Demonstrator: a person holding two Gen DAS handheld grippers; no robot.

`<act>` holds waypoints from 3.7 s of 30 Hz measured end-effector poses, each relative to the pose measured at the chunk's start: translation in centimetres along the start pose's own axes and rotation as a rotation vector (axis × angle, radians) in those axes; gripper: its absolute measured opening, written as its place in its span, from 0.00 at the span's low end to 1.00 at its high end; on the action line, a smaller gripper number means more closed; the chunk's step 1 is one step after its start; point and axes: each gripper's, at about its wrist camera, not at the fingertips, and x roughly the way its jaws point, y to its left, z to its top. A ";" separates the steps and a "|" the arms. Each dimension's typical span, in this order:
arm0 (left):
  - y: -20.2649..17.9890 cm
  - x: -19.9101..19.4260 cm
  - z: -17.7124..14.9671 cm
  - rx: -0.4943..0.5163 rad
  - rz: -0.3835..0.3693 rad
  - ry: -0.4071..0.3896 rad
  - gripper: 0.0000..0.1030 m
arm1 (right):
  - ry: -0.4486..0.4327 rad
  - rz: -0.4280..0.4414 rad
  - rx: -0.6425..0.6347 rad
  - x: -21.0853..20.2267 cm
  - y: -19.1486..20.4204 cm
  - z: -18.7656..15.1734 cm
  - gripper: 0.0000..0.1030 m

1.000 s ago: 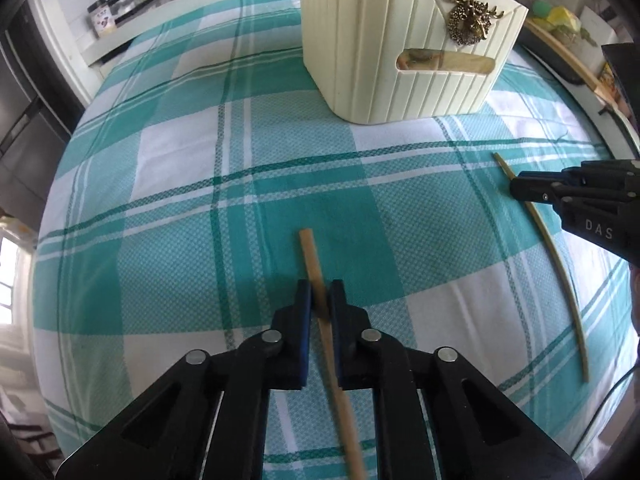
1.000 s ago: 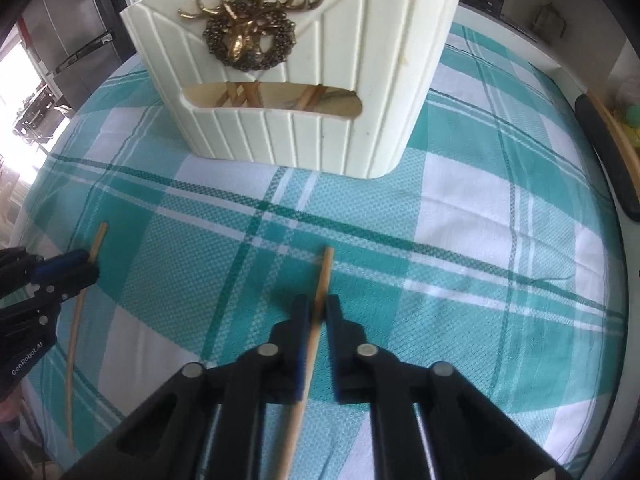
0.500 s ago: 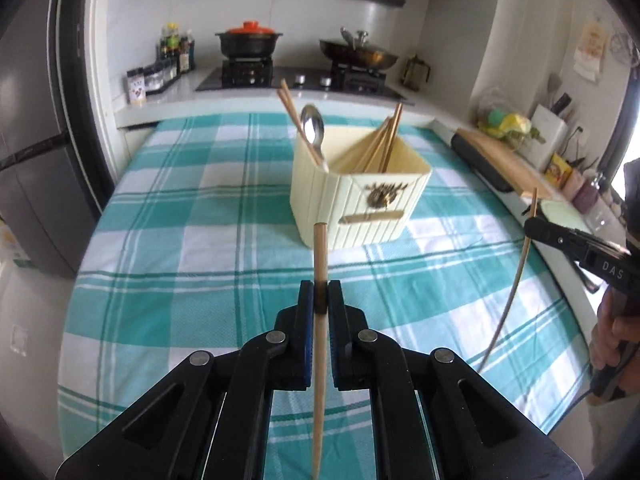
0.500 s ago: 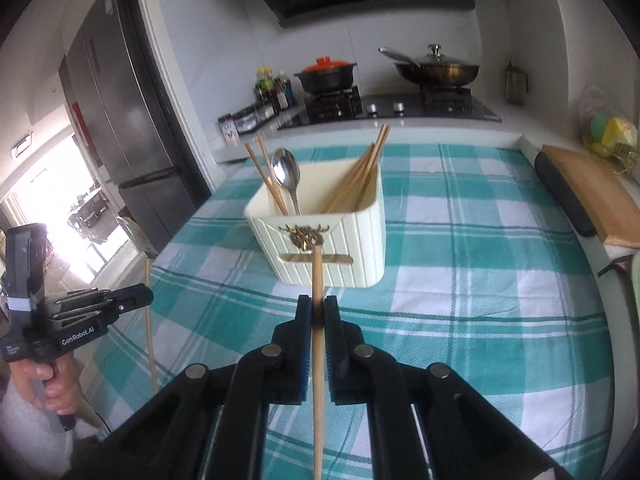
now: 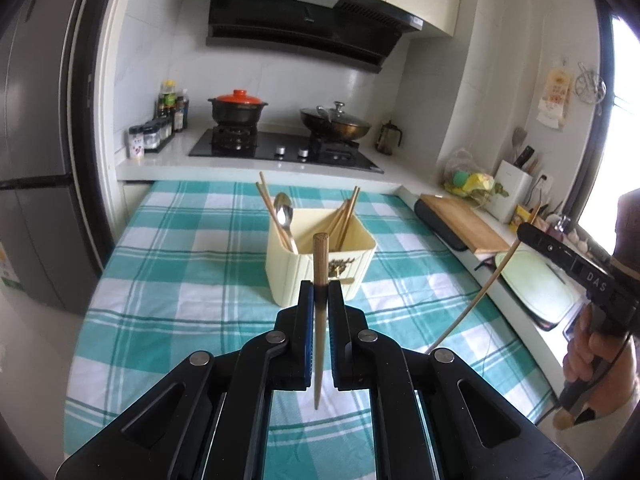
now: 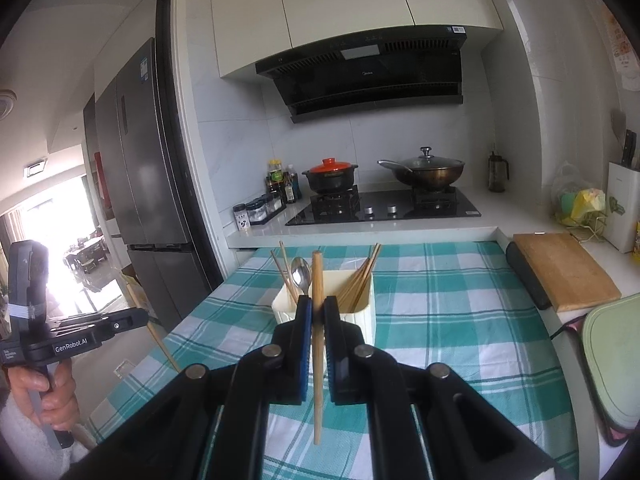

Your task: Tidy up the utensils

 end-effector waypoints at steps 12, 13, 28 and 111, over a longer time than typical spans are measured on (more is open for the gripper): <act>0.3 -0.7 1.9 0.026 0.006 -0.024 0.05 | 0.026 -0.017 -0.047 0.7 -0.2 2.3 0.06; 0.5 -0.3 2.1 0.024 0.008 -0.017 0.05 | 0.030 -0.018 -0.051 0.9 -0.2 2.4 0.06; 1.2 2.3 10.3 -0.026 -0.023 -0.101 0.04 | -0.031 -0.028 -0.159 6.9 0.7 9.8 0.06; -5.6 -3.4 -2.4 0.067 0.379 -0.033 1.00 | 0.083 -0.235 -0.120 -2.6 8.8 -3.1 0.89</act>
